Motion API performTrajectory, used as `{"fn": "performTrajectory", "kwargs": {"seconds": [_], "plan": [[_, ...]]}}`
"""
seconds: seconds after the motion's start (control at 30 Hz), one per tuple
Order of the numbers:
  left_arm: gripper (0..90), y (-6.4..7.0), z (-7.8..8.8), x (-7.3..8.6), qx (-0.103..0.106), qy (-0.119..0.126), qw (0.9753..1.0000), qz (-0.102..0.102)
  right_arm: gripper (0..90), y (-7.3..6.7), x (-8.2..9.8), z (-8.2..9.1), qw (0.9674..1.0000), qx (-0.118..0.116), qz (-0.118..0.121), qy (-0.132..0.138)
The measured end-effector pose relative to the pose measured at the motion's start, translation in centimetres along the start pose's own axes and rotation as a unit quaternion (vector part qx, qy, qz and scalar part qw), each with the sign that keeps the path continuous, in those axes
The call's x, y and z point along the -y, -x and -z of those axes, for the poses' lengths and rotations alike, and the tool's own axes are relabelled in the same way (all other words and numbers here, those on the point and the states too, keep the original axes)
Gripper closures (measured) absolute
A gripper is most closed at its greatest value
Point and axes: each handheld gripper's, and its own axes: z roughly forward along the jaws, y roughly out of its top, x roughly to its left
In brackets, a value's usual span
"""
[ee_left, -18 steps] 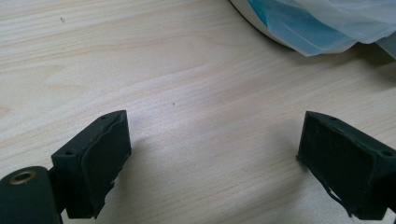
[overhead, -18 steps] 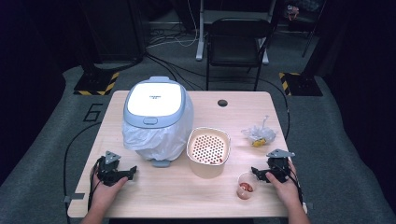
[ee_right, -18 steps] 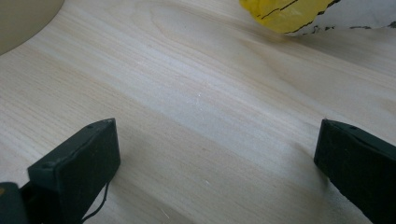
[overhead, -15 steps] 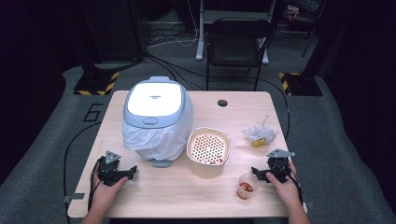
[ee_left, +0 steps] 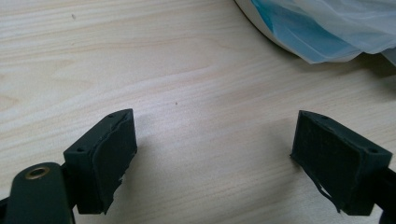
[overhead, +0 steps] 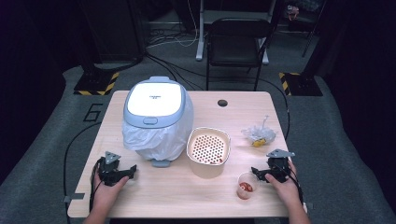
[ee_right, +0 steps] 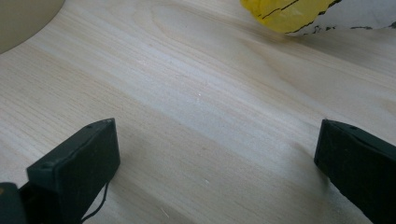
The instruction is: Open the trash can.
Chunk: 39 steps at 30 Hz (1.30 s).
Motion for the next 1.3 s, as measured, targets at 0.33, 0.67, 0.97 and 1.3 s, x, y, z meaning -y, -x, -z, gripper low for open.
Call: {"fn": "performTrajectory", "kwargs": {"seconds": [0.33,0.67,0.97,1.3], "plan": [[18.3,0.5,0.1,0.0,-0.015,0.004,0.9996,0.022,0.0,0.0,0.0,0.0,1.0000,0.000,0.000,0.000],[33.0,3.3,1.7,-1.0,0.002,-0.009,0.9991,0.041,0.0,0.0,0.0,0.0,1.0000,0.000,0.000,0.000],[31.1,7.6,1.9,-2.3,0.019,0.009,0.9993,0.032,0.0,0.0,0.0,0.0,1.0000,0.001,-0.001,0.000],[25.4,11.0,0.3,-2.7,0.023,0.024,0.9989,0.034,0.0,0.0,0.0,0.0,1.0000,0.001,-0.001,0.000]]}}
